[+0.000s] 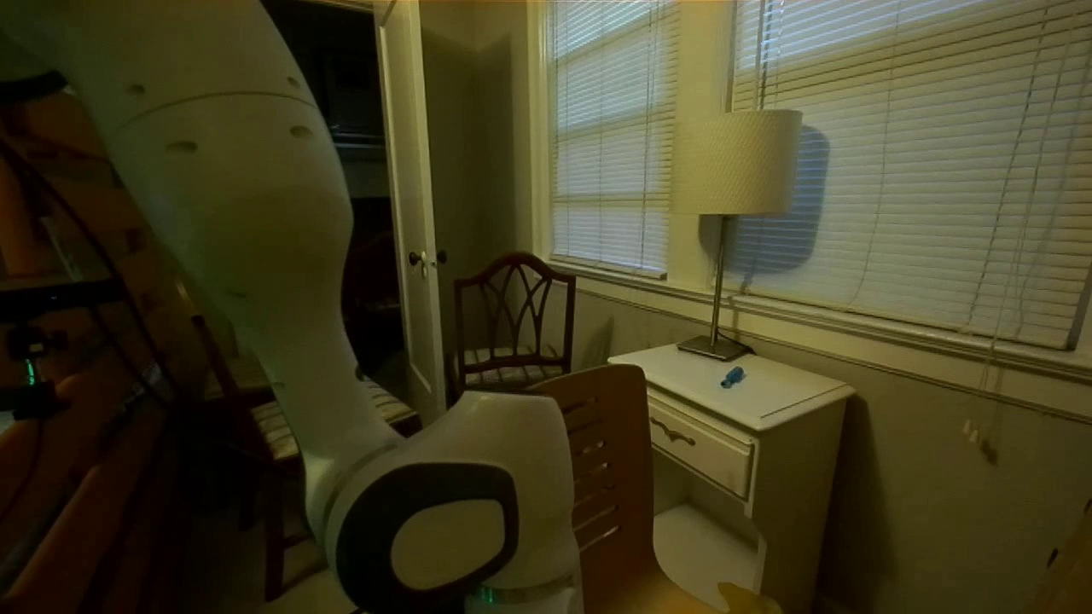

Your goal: Open the rightmost drawer, and then move the white toy to the counter

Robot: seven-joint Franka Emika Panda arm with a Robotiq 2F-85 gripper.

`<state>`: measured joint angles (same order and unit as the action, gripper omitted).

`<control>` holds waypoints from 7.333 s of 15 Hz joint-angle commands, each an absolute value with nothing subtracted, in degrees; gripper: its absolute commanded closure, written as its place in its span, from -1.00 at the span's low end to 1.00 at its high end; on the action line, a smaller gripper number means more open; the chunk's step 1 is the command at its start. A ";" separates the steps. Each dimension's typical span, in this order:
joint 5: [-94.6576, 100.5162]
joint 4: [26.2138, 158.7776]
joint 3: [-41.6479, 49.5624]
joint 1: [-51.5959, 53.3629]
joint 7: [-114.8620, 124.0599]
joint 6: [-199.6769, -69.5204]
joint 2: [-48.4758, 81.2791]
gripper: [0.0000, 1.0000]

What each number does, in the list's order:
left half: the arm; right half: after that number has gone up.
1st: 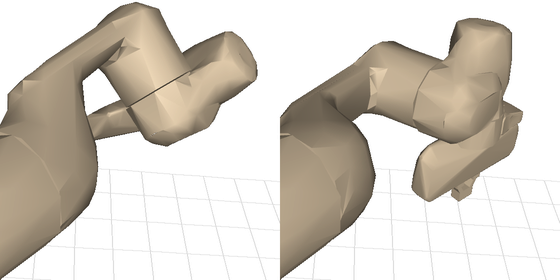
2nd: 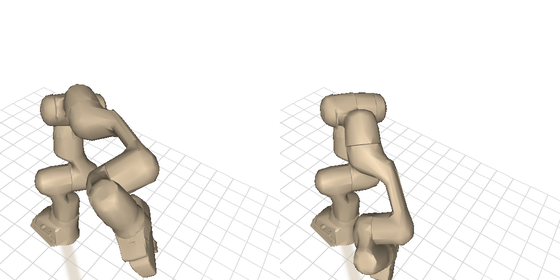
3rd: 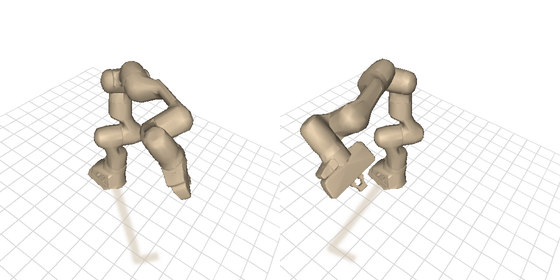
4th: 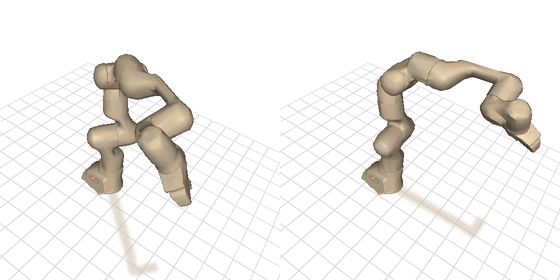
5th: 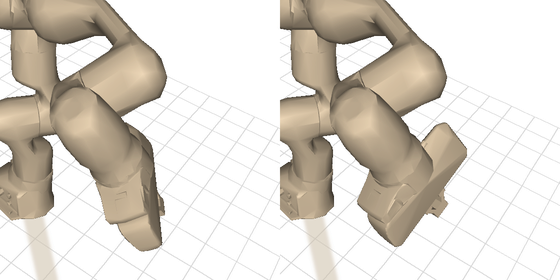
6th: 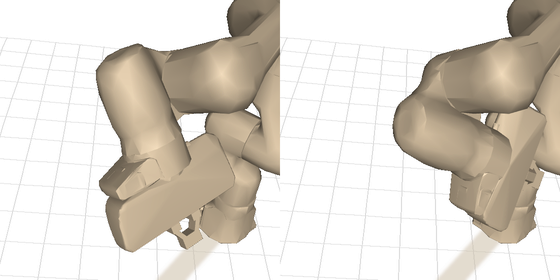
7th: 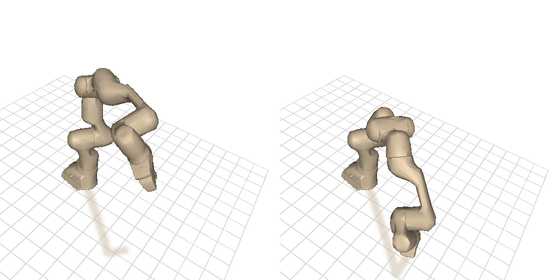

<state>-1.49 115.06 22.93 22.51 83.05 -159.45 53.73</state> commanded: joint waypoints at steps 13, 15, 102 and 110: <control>0.11 116.96 27.47 22.21 93.25 -155.88 53.03 -0.32; 0.23 116.99 27.64 22.27 93.58 -155.94 53.01 -0.01; 16.26 127.60 14.75 9.45 55.51 -132.88 26.35 -1.00; 20.10 130.87 18.26 8.46 65.46 -143.22 28.38 -1.00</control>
<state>17.76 128.70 17.63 8.81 61.28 -137.89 28.37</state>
